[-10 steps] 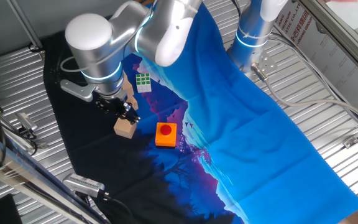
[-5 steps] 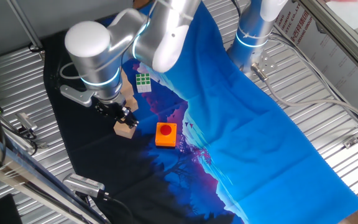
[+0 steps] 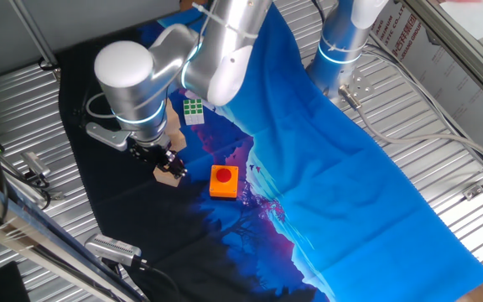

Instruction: Stack the blocks in a vertical line of five

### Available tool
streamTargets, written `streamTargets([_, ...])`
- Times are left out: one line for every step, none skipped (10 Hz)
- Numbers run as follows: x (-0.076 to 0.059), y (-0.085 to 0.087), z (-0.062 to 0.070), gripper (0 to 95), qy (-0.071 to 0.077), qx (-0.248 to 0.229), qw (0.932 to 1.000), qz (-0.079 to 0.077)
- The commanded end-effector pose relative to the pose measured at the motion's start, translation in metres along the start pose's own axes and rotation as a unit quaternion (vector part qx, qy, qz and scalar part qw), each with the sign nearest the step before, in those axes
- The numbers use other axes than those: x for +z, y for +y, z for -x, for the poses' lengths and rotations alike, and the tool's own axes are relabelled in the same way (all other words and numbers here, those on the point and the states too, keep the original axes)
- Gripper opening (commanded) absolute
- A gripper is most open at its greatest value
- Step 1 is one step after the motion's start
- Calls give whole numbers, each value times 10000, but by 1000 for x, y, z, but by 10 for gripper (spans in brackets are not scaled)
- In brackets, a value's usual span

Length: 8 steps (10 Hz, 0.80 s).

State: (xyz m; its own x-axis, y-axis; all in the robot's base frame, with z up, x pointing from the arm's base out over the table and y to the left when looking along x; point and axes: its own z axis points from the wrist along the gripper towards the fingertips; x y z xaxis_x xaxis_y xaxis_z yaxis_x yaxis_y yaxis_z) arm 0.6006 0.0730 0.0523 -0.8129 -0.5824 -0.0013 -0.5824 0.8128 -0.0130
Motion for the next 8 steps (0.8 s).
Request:
streamTargets([7,-1,0,950,-13,-3,10000,-3])
streamTargets([10,-1,0,950,-29,2,10000,-1])
streamTargets([12,-1,0,760,-33,4,10000,3])
streamTargets([14,-1,0,760,-31,38,10000,13])
streamTargets([15,-1,0,380,-34,163,9999,17])
streamTargets([15,-1,0,0,-10,249,9997,0])
streamTargets([15,-1,0,0,-12,258,9997,5])
streamTargets([15,-1,0,0,-13,285,9996,16])
